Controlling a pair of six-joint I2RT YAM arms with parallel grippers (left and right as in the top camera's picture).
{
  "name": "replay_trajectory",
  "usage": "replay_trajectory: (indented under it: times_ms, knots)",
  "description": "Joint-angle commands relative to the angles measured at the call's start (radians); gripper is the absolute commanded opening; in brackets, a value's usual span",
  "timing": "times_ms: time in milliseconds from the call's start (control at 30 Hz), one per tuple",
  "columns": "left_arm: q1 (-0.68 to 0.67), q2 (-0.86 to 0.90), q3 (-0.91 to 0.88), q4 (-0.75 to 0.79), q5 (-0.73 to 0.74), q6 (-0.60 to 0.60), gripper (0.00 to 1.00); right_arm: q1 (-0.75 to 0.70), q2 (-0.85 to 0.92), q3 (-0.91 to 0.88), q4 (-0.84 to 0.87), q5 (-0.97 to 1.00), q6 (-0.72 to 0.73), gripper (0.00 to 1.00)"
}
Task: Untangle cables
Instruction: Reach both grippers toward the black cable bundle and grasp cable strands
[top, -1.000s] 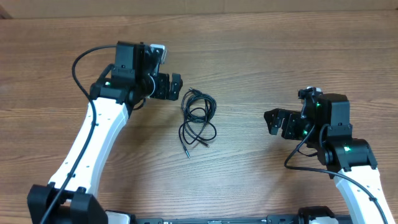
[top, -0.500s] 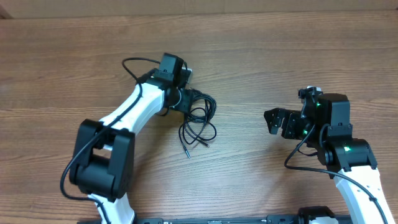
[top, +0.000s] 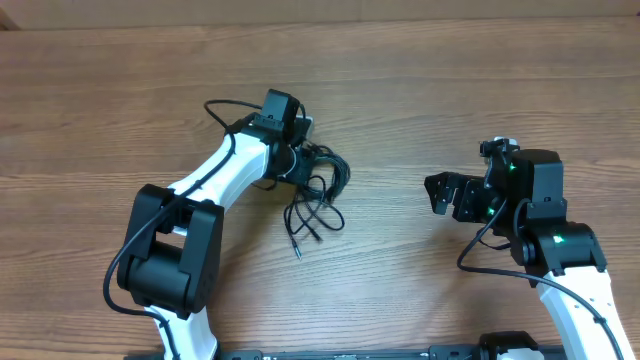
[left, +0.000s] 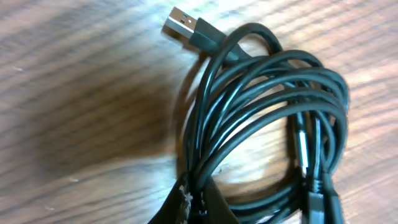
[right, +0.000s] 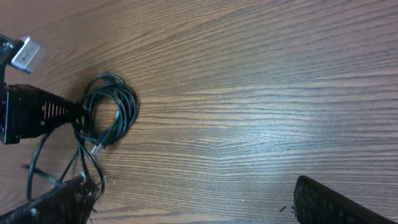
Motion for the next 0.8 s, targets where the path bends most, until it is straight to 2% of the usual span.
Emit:
replay_trajectory:
  times_ms: [0,167,300,600,767]
  knots:
    - [-0.011,-0.053,0.078,-0.021,0.125,-0.017,0.04,-0.004,-0.003,0.031,0.032,-0.041,0.003,1.0]
    - [-0.011,-0.142,0.227,-0.107,0.29,-0.017,0.04,-0.004,-0.002,0.031,0.136,-0.143,0.003,1.0]
    - [-0.011,-0.216,0.308,-0.151,0.361,-0.028,0.04,-0.004,0.016,0.031,0.216,-0.217,0.003,1.0]
    - [-0.011,-0.295,0.311,-0.159,0.557,-0.048,0.04,0.019,0.098,0.031,0.34,-0.311,0.038,1.0]
    - [-0.012,-0.298,0.311,-0.15,0.671,-0.047,0.04,0.039,0.166,0.031,0.402,-0.311,0.118,0.95]
